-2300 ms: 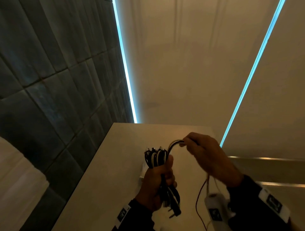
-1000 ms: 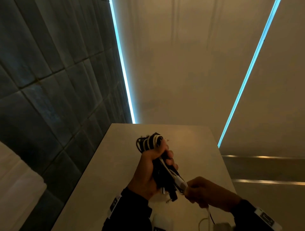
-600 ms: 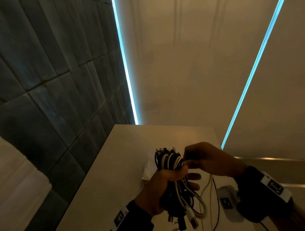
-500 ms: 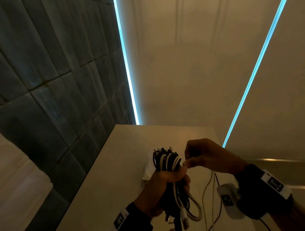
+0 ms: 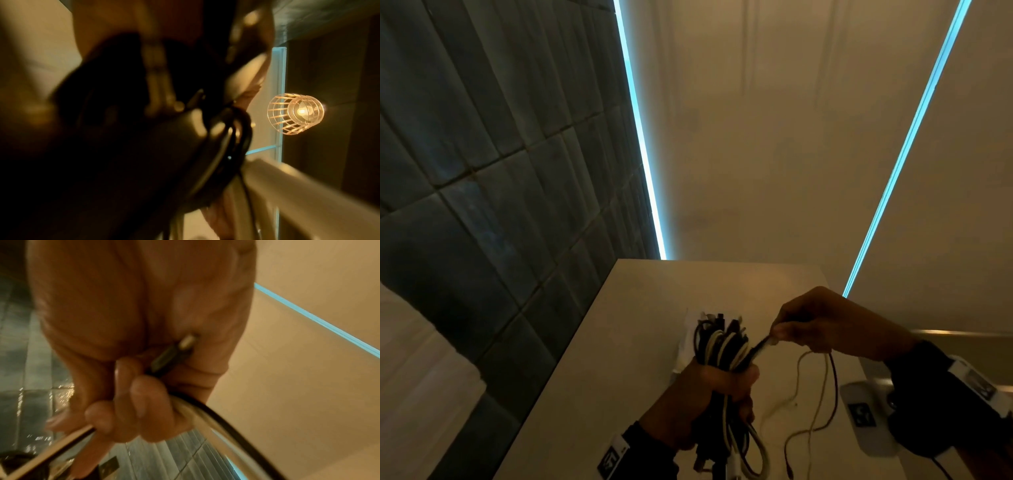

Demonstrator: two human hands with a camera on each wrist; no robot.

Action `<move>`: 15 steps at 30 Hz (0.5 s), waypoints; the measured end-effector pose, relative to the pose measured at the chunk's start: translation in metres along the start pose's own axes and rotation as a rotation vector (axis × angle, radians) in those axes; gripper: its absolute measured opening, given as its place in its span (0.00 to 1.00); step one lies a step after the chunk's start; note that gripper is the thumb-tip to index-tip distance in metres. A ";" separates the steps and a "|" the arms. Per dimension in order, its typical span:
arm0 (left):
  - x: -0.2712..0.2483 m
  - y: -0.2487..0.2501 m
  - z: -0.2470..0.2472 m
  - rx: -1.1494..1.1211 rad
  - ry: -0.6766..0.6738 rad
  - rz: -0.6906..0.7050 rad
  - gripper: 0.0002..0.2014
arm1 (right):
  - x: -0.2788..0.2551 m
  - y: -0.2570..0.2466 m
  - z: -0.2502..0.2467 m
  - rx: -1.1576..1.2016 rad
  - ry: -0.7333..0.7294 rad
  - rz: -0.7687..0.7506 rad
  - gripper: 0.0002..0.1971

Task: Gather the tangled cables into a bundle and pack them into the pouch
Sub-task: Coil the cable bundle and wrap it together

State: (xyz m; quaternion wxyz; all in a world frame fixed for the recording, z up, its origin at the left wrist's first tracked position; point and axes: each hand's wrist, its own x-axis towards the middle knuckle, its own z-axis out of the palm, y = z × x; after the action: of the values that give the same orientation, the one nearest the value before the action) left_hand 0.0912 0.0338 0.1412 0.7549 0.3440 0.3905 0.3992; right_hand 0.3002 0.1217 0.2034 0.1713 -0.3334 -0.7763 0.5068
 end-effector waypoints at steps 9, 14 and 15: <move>0.006 -0.007 -0.016 -0.276 0.143 0.166 0.23 | -0.026 0.033 0.036 0.377 0.270 0.058 0.20; 0.014 -0.014 -0.006 -0.260 0.346 0.195 0.28 | -0.026 0.030 0.074 0.391 0.673 0.095 0.07; 0.015 -0.014 -0.002 -0.244 0.386 0.207 0.27 | -0.024 0.026 0.081 0.366 0.733 0.096 0.05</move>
State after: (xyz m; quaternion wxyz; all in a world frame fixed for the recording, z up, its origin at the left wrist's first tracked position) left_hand 0.0999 0.0409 0.1238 0.6572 0.2057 0.4390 0.5771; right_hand 0.2776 0.0574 0.1472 0.4692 -0.4917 -0.5445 0.4916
